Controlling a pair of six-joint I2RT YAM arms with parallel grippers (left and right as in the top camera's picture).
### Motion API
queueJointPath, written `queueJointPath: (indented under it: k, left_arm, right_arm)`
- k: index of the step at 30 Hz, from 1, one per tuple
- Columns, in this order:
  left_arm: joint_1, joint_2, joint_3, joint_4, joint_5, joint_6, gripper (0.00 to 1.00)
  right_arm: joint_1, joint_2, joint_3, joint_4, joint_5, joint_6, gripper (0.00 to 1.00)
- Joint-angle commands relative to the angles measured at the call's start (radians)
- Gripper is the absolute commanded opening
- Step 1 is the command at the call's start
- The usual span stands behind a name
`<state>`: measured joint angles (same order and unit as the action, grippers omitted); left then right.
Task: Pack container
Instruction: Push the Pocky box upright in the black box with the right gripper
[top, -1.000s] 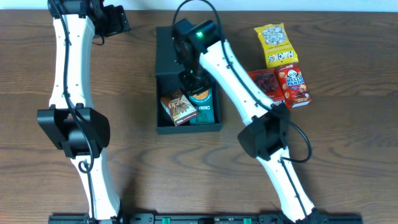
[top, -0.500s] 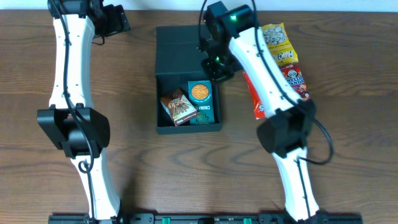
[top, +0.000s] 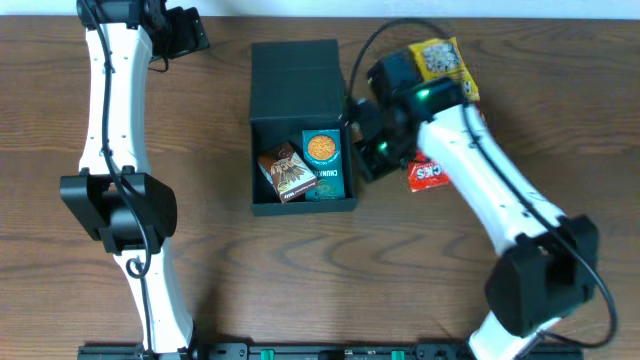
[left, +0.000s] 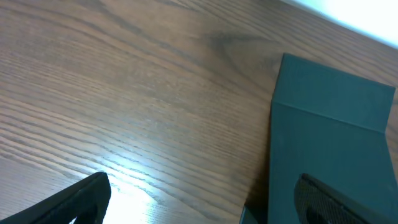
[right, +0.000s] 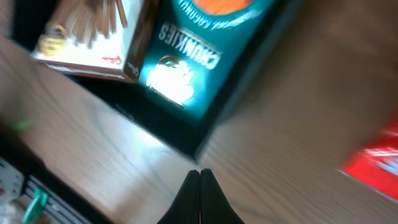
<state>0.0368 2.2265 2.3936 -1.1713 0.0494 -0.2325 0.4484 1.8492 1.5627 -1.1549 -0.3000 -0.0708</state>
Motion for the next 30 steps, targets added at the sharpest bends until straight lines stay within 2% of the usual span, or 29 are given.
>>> queueJointPath:
  k: [1,7,17,30]
  left_arm:
    - [0.002,-0.020,0.020,-0.006,-0.001,-0.003,0.95]
    - [0.002,-0.020,0.020,-0.013,-0.001,-0.003,0.95]
    - [0.002,-0.020,0.020,-0.021,-0.005,0.001,0.95]
    - [0.002,-0.020,0.020,-0.022,-0.005,0.001,0.95]
  right_arm:
    - [0.052,0.014,-0.046,0.058,-0.022,-0.013,0.01]
    - [0.129,0.076,-0.067,0.203,-0.024,-0.013,0.01]
    - [0.211,0.115,-0.065,0.237,-0.044,-0.049,0.01]
    - [0.228,0.161,-0.064,0.333,-0.041,-0.085,0.01]
